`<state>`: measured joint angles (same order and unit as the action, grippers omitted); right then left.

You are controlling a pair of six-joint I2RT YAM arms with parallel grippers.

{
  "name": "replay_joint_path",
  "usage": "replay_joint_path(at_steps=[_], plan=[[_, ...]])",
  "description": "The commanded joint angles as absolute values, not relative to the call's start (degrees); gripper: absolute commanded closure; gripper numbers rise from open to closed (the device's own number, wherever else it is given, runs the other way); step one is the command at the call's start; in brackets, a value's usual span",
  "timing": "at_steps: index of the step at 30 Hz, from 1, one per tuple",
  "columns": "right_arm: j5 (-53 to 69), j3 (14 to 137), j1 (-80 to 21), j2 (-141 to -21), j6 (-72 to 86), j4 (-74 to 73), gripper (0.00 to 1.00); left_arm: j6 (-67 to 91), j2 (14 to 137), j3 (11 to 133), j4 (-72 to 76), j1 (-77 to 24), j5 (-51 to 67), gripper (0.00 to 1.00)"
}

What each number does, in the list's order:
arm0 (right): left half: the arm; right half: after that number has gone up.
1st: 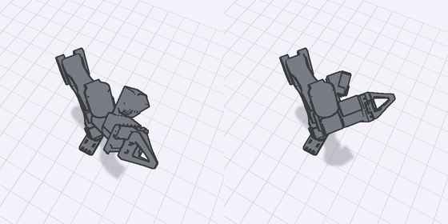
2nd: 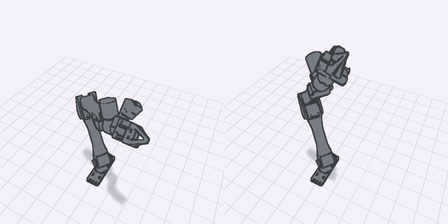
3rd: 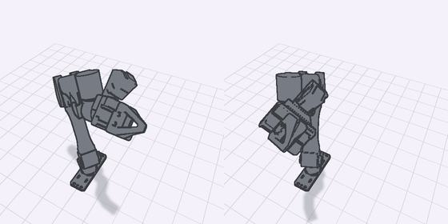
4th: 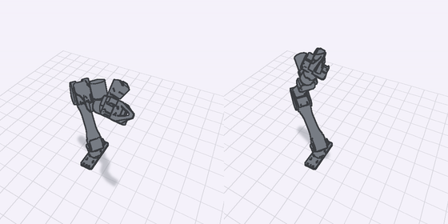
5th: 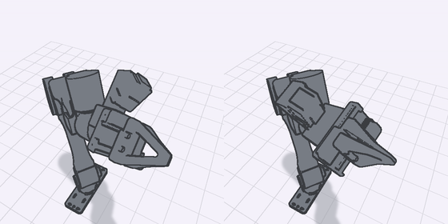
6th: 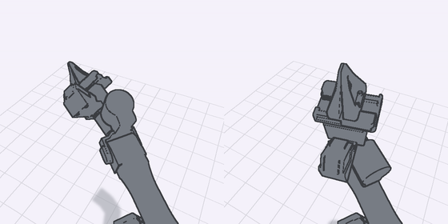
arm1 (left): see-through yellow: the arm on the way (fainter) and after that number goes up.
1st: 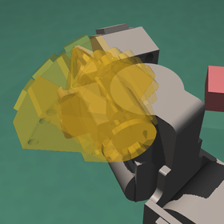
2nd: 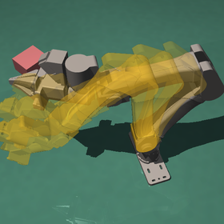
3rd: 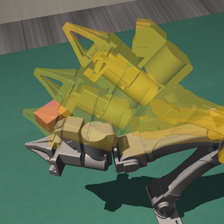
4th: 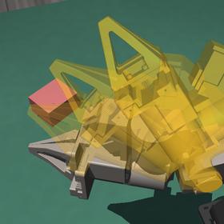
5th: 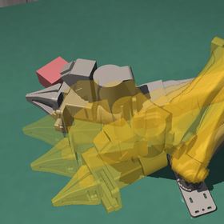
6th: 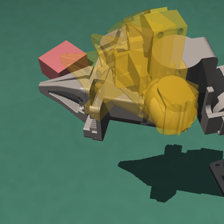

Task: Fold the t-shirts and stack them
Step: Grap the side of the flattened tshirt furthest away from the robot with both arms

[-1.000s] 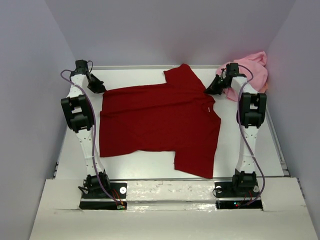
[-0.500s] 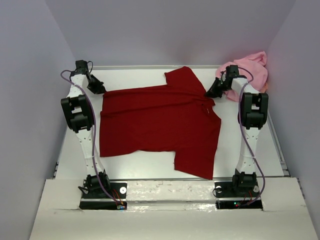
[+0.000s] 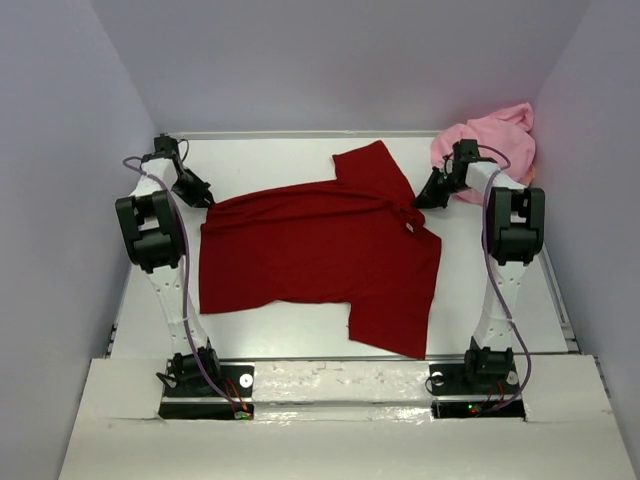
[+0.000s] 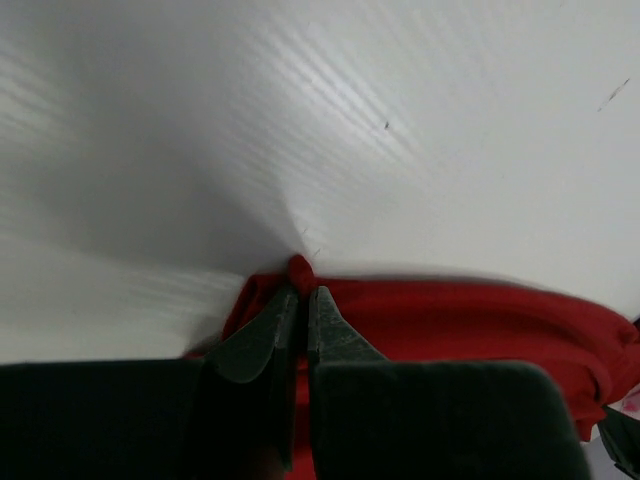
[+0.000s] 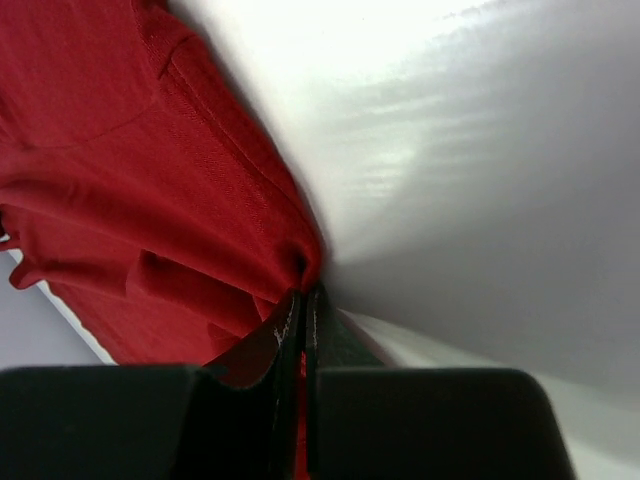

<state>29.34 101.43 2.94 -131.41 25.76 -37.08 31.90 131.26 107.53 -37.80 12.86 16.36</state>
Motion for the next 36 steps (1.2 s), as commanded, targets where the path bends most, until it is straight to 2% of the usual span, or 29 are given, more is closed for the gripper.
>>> replay_joint_path(at_steps=[1,13,30,36], plan=[[26.0,97.2,2.9,-127.2,25.2,-39.3,1.00,29.9,124.8,102.8,-39.8,13.0,16.5,1.00],[23.7,81.6,2.9,-116.4,27.1,-43.3,1.00,28.6,112.1,85.5,-41.2,9.3,17.6,1.00],[17.8,70.5,2.9,-108.3,24.2,-52.2,1.00,27.2,92.2,58.8,-43.9,9.8,14.0,1.00],[17.9,69.1,2.9,-106.2,24.2,-52.4,1.00,28.2,89.4,56.9,-41.6,11.1,16.6,1.00]])
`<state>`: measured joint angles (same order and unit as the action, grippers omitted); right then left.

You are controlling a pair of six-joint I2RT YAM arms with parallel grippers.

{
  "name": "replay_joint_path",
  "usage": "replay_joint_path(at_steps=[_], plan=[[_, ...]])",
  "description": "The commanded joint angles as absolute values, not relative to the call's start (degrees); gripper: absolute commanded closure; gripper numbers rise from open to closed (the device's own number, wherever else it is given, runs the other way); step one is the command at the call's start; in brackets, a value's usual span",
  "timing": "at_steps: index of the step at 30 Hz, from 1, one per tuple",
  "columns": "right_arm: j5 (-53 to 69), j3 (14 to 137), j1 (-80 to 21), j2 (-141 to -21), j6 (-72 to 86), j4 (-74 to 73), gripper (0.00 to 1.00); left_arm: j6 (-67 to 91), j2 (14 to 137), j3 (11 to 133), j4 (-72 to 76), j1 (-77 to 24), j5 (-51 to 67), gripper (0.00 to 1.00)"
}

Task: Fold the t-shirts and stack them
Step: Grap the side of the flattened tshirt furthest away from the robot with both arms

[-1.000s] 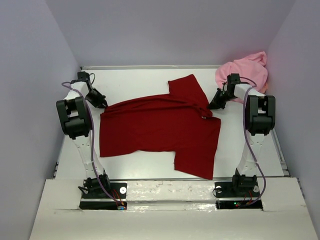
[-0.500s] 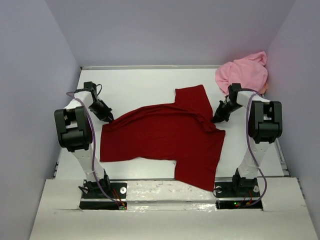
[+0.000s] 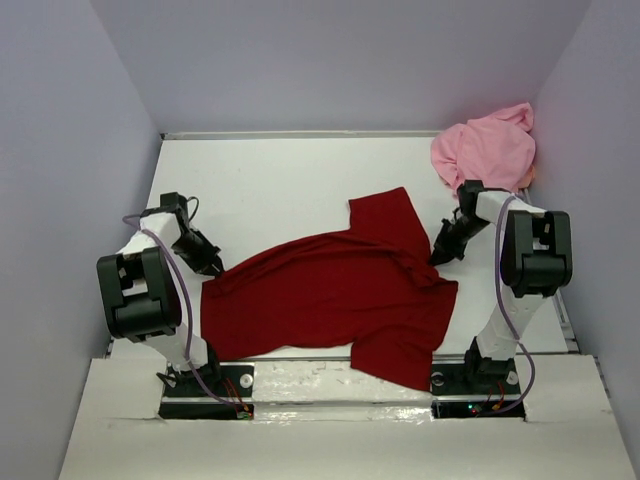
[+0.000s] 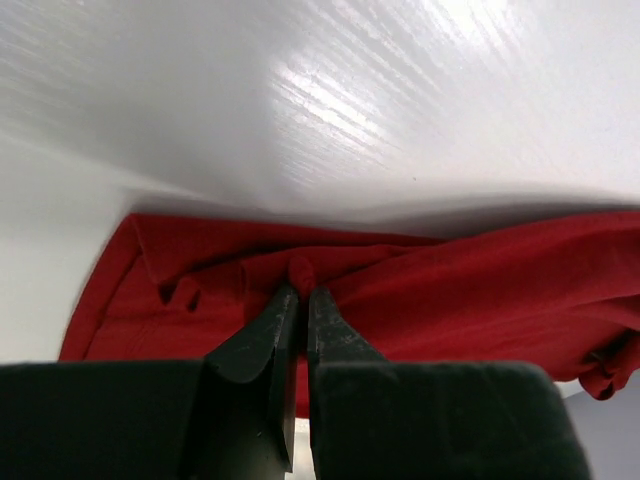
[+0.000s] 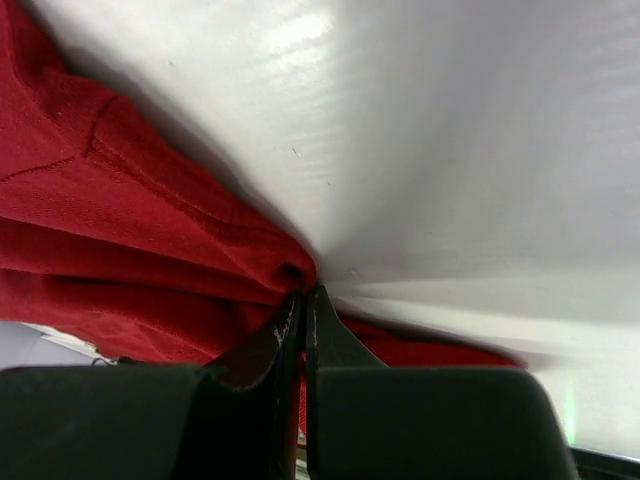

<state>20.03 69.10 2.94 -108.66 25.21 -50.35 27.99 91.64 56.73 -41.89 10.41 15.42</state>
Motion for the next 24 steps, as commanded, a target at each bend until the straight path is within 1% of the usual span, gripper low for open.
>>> replay_joint_path(at_steps=[1,2,3,5,6,7,12,16,19,23,24], plan=[[17.8,69.6,2.9,-106.2,24.1,-52.6,0.95,28.4,89.6,58.7,-41.3,11.0,17.3,1.00],[17.5,70.2,2.9,-106.3,23.8,-53.3,0.83,28.5,90.2,59.7,-41.0,11.0,17.5,1.00],[16.9,71.4,2.9,-106.4,23.6,-53.5,0.57,28.4,90.6,62.1,-41.0,11.0,17.1,1.00],[16.2,72.7,2.9,-106.1,23.4,-54.1,0.46,28.1,92.0,64.3,-40.3,11.0,17.3,1.00],[15.2,74.0,2.9,-105.7,23.3,-54.4,0.38,28.1,92.5,66.4,-40.1,11.0,17.5,1.00],[14.8,74.9,2.9,-105.6,23.1,-54.7,0.33,28.0,93.2,67.3,-39.7,11.0,17.8,1.00],[10.3,80.8,2.9,-105.0,22.3,-55.1,0.32,28.4,96.7,71.4,-36.8,10.3,20.4,1.00],[10.5,85.9,2.9,-104.2,21.3,-52.2,0.32,28.5,98.7,74.0,-36.3,8.9,20.7,1.00],[14.1,88.8,2.9,-105.4,19.2,-47.2,0.32,28.5,99.8,74.9,-35.8,8.2,21.4,1.00],[23.5,92.5,3.5,-111.9,17.7,-40.3,0.34,28.0,100.8,75.7,-35.7,7.6,21.7,1.00],[23.6,92.5,3.5,-112.0,17.6,-39.1,0.34,28.0,100.9,75.8,-35.7,7.6,21.8,1.00]])
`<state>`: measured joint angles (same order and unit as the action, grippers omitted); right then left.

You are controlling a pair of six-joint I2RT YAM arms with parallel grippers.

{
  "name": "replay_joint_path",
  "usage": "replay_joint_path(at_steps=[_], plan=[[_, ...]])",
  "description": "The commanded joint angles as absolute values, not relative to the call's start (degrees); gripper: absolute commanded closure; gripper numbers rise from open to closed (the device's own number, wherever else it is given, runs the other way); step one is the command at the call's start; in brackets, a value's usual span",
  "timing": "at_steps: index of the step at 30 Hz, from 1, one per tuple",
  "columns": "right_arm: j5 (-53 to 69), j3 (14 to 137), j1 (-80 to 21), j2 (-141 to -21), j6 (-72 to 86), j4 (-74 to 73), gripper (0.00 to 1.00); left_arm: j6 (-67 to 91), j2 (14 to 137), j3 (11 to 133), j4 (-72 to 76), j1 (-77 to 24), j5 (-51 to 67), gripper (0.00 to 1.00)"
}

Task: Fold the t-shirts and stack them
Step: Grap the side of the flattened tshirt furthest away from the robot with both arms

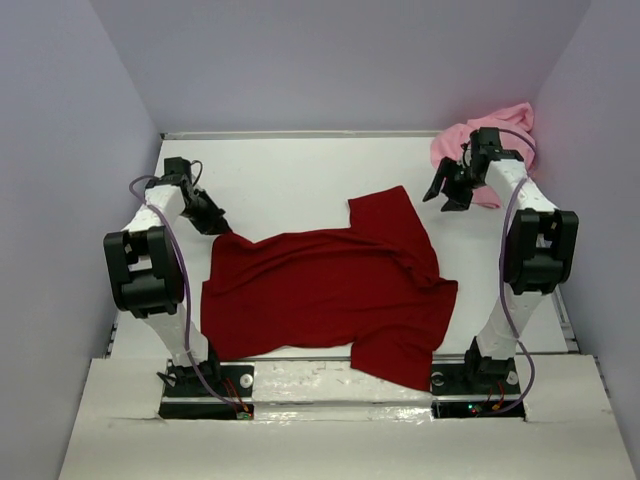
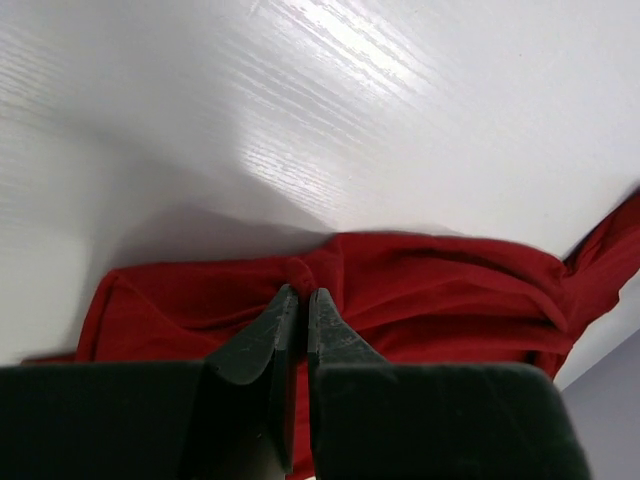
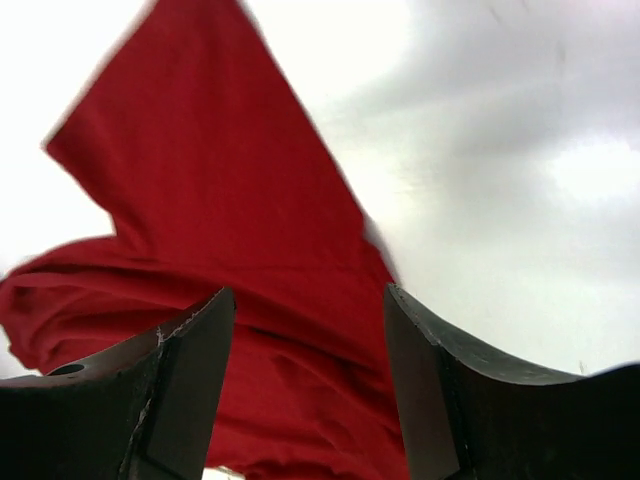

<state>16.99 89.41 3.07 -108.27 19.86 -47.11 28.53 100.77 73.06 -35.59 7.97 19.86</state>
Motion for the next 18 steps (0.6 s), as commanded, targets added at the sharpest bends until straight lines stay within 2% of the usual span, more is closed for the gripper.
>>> replay_joint_path(at_steps=[1,6,18], plan=[[25.9,93.9,3.5,-114.6,17.7,-38.2,0.35,28.1,101.1,75.9,-35.5,7.6,22.1,1.00],[34.2,97.4,3.5,-121.6,19.7,-30.3,0.37,27.9,101.4,76.6,-35.6,7.3,22.2,1.00],[37.4,111.2,3.5,-133.4,20.3,-29.3,0.38,27.5,101.6,77.9,-36.2,7.3,22.2,1.00]])
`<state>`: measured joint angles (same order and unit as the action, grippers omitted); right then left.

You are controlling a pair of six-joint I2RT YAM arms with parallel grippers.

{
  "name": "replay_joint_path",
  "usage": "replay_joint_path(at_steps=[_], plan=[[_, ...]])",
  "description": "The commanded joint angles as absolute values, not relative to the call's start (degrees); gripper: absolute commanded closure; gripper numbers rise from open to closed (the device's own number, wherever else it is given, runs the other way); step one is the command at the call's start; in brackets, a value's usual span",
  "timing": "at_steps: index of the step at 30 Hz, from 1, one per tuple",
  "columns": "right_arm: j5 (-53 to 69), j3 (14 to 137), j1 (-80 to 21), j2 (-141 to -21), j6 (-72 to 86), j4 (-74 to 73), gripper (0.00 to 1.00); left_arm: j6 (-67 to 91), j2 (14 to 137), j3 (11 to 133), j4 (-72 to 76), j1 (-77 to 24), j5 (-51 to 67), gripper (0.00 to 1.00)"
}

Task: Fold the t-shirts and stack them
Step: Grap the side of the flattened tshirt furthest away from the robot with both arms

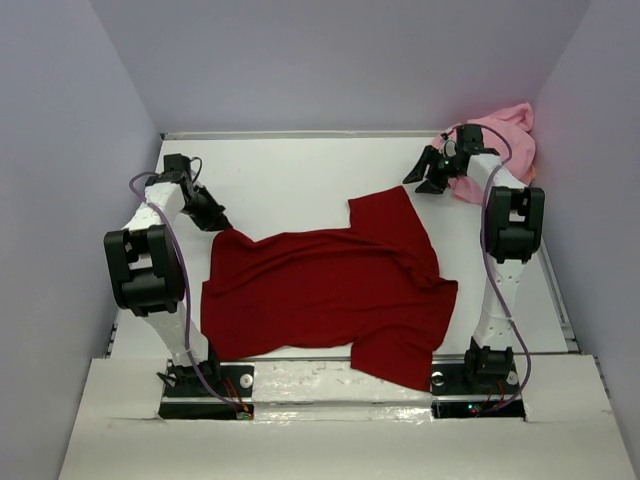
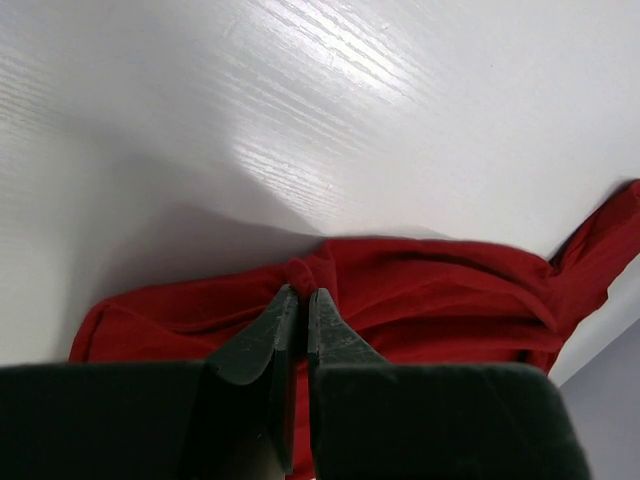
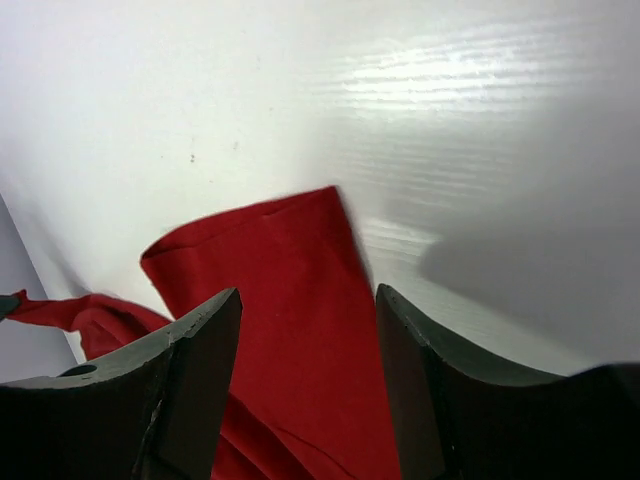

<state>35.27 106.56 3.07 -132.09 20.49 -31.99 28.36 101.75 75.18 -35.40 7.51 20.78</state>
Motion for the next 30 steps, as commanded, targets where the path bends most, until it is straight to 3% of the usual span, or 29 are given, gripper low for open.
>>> replay_joint_path(at_steps=[1,30], plan=[[37.6,111.8,3.5,-133.9,20.2,-29.3,0.38,27.4,101.8,78.0,-36.2,7.2,22.1,1.00],[33.2,120.3,0.1,-141.9,15.6,-35.5,0.39,26.9,103.4,80.7,-37.6,7.3,21.7,1.00]])
